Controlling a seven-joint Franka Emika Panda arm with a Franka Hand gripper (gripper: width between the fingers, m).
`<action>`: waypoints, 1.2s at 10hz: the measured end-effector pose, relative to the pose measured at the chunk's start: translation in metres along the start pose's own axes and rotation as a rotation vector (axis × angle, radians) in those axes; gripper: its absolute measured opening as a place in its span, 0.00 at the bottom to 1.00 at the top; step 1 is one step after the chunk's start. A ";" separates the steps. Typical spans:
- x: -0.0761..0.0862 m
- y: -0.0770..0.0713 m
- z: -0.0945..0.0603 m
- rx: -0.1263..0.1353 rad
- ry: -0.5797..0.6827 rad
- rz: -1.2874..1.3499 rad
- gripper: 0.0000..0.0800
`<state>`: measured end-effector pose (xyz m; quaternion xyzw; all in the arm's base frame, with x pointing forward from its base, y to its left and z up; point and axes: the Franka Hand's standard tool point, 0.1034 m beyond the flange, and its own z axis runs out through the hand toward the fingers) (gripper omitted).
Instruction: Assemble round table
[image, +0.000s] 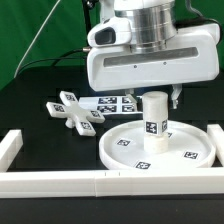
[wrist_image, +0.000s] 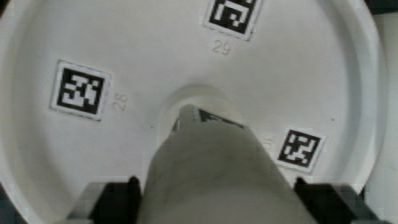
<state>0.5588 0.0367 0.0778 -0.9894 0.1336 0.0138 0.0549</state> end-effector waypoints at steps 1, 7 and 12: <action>0.001 -0.001 0.000 0.002 0.018 0.133 0.51; -0.003 -0.003 0.001 0.105 0.131 0.846 0.52; 0.008 -0.001 -0.006 0.016 0.130 0.169 0.81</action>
Offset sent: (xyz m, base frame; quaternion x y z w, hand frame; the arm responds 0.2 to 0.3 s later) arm -0.0137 0.0159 -0.0152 0.0321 0.1072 0.4216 0.8999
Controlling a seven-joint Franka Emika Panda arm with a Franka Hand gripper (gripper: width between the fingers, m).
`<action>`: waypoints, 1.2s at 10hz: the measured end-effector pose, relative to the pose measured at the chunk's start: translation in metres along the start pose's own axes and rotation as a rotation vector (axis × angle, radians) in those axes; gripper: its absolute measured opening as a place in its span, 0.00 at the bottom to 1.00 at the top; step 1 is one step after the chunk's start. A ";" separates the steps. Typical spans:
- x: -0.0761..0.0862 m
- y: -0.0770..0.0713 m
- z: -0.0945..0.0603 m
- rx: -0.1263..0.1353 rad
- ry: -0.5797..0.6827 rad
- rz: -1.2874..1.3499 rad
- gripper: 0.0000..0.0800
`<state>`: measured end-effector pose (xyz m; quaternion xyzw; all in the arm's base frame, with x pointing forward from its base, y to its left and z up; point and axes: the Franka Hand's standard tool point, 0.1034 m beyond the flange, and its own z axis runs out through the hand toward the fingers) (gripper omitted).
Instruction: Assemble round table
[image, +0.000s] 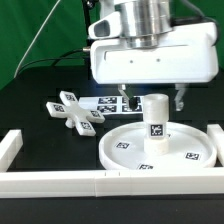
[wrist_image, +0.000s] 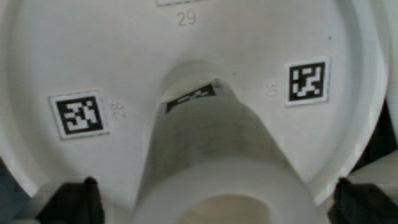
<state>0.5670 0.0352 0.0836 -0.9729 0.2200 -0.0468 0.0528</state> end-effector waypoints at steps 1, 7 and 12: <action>0.000 0.002 0.001 -0.001 0.000 -0.051 0.81; -0.005 -0.005 0.005 -0.058 -0.056 -0.791 0.81; -0.003 -0.002 0.003 -0.056 -0.033 -0.713 0.51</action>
Offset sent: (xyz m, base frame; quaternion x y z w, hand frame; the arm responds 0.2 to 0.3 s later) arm 0.0025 -0.0073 -0.0051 -0.0480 -0.0214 -0.3975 0.9161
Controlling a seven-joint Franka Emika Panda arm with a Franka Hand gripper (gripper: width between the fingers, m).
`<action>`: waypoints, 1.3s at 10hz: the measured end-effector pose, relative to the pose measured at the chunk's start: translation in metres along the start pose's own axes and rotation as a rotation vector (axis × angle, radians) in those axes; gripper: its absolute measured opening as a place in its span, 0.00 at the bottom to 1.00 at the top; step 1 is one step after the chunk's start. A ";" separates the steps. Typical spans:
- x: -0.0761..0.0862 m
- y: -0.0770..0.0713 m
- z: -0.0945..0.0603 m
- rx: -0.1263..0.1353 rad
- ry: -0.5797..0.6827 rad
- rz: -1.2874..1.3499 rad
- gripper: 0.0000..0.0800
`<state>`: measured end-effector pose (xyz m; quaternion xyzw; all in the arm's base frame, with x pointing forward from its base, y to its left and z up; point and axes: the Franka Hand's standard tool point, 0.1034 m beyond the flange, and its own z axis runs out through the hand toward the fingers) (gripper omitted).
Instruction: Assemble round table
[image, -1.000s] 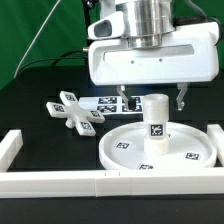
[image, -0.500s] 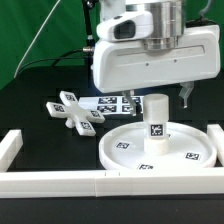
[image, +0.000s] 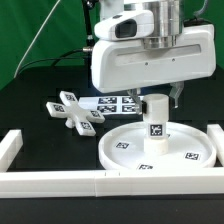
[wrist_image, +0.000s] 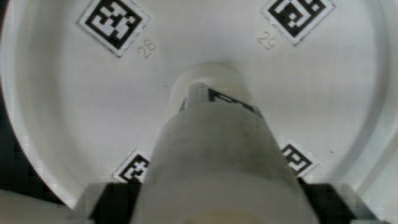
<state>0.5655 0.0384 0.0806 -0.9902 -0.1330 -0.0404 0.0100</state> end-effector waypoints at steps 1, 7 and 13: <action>0.000 0.000 0.000 0.002 0.000 0.082 0.51; -0.001 0.002 0.002 0.016 0.001 0.808 0.51; -0.005 0.003 0.003 0.085 -0.032 1.258 0.51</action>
Offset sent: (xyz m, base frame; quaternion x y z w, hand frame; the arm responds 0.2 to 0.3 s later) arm 0.0024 0.0016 -0.0016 -0.0195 0.0044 0.2814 0.9594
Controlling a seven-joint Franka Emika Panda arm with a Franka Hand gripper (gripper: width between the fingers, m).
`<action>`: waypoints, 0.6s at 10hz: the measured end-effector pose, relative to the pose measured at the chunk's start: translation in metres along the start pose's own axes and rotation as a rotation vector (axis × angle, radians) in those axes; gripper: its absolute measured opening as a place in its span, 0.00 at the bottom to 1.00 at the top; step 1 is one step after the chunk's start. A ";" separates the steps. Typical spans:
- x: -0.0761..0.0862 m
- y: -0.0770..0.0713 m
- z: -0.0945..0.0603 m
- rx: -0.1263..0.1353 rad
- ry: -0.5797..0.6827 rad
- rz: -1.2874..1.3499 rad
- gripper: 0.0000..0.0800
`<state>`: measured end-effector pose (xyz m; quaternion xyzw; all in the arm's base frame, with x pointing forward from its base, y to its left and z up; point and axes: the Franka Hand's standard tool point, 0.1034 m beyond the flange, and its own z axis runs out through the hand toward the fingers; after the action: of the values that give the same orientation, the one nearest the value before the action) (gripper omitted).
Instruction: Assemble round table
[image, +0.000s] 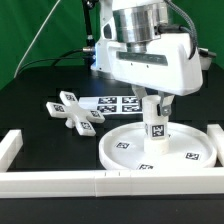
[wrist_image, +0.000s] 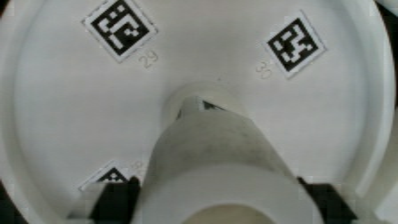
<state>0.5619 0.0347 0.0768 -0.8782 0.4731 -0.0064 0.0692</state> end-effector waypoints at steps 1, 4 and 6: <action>-0.002 0.000 0.000 -0.020 -0.009 -0.159 0.68; -0.001 -0.001 0.000 -0.027 -0.039 -0.647 0.81; -0.001 -0.001 0.000 -0.025 -0.040 -0.771 0.81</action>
Offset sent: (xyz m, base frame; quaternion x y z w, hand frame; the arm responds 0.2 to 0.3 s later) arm 0.0039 0.0222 -0.0044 0.0213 -0.0842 -0.3621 0.9281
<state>0.5621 0.0357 0.0766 -0.9924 0.1069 -0.0090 0.0601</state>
